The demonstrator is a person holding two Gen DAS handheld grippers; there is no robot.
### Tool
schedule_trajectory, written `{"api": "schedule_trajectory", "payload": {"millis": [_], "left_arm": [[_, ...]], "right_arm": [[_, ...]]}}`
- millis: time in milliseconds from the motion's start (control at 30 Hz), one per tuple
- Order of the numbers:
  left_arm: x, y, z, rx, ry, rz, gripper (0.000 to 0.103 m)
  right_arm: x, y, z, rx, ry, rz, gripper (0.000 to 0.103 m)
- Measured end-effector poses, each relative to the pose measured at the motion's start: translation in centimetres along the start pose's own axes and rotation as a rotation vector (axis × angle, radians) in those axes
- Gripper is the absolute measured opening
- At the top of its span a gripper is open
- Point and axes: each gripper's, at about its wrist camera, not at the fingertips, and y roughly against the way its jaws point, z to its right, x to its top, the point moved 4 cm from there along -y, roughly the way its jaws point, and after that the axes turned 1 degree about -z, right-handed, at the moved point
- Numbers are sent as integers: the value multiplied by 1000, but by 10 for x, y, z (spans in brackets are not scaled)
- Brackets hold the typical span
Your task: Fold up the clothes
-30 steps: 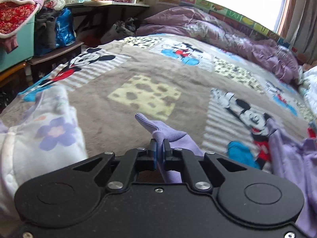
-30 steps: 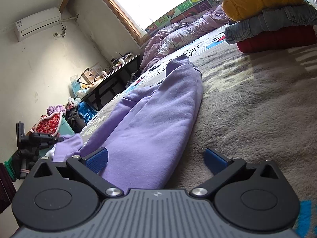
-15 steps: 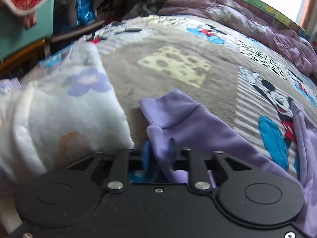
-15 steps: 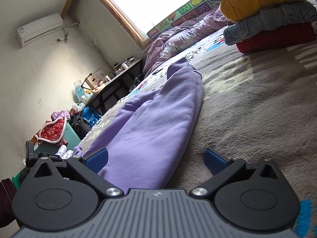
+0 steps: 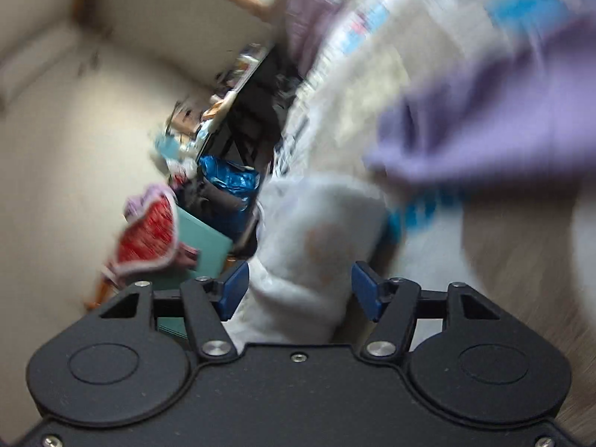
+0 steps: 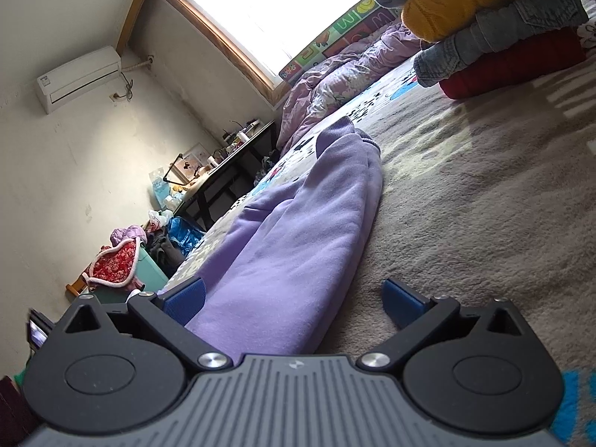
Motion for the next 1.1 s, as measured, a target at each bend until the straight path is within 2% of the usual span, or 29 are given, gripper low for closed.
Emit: {"api": "schedule_trajectory", "payload": {"millis": [100, 133, 233, 367, 567, 667, 833, 933, 1100], "left_arm": [[-10, -18, 19, 47, -131, -14, 61], [-13, -25, 21, 60, -142, -16, 53], [-15, -48, 24, 96, -140, -13, 41], [-5, -76, 15, 157, -122, -47, 38], [5, -129, -5, 233, -103, -167, 36], [11, -127, -6, 196, -132, -200, 37], [7, -93, -19, 121, -49, -159, 58], [4, -72, -24, 64, 37, -153, 67], [2, -30, -24, -115, 266, -161, 74]], "right_arm": [[0, 0, 1, 2, -5, 2, 100], [0, 0, 1, 2, -5, 2, 100], [0, 0, 1, 2, -7, 1, 100], [1, 0, 2, 2, -9, 0, 100], [2, -1, 3, 3, -12, 1, 99], [2, -1, 3, 3, -14, 3, 99], [2, 0, 4, 9, -19, 7, 99], [3, -1, 5, 8, -18, 5, 99], [3, -3, 1, -20, -1, -20, 100]]}}
